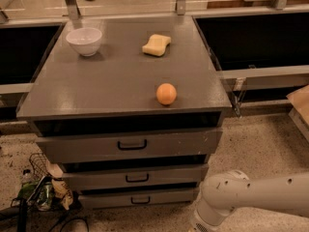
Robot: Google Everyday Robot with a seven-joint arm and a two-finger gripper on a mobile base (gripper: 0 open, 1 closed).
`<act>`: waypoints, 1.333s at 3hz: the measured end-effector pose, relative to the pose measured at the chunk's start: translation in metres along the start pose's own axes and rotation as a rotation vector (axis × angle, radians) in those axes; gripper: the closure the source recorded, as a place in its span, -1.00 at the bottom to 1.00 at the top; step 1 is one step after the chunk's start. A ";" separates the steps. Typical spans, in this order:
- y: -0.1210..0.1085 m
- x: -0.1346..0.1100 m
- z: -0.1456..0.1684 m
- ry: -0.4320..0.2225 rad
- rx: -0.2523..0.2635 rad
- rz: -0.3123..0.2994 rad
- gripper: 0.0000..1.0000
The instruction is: Open bottom drawer
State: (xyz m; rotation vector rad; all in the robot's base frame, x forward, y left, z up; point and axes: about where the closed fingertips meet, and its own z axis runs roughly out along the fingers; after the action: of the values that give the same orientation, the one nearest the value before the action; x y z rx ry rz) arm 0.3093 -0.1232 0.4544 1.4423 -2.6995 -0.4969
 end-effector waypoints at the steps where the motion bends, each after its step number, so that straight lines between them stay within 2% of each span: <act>1: -0.004 0.006 0.013 -0.057 -0.002 0.078 1.00; 2: -0.014 0.008 0.032 -0.157 0.030 0.164 1.00; 3: -0.028 -0.002 0.045 -0.222 0.062 0.201 1.00; 4: -0.048 -0.036 0.085 -0.260 0.030 0.222 1.00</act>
Offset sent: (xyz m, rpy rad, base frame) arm 0.0175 -0.0086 -0.0579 0.1490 -0.1725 -0.3608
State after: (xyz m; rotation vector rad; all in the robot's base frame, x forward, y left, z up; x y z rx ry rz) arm 0.3525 -0.0960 0.3636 1.1337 -3.0310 -0.6720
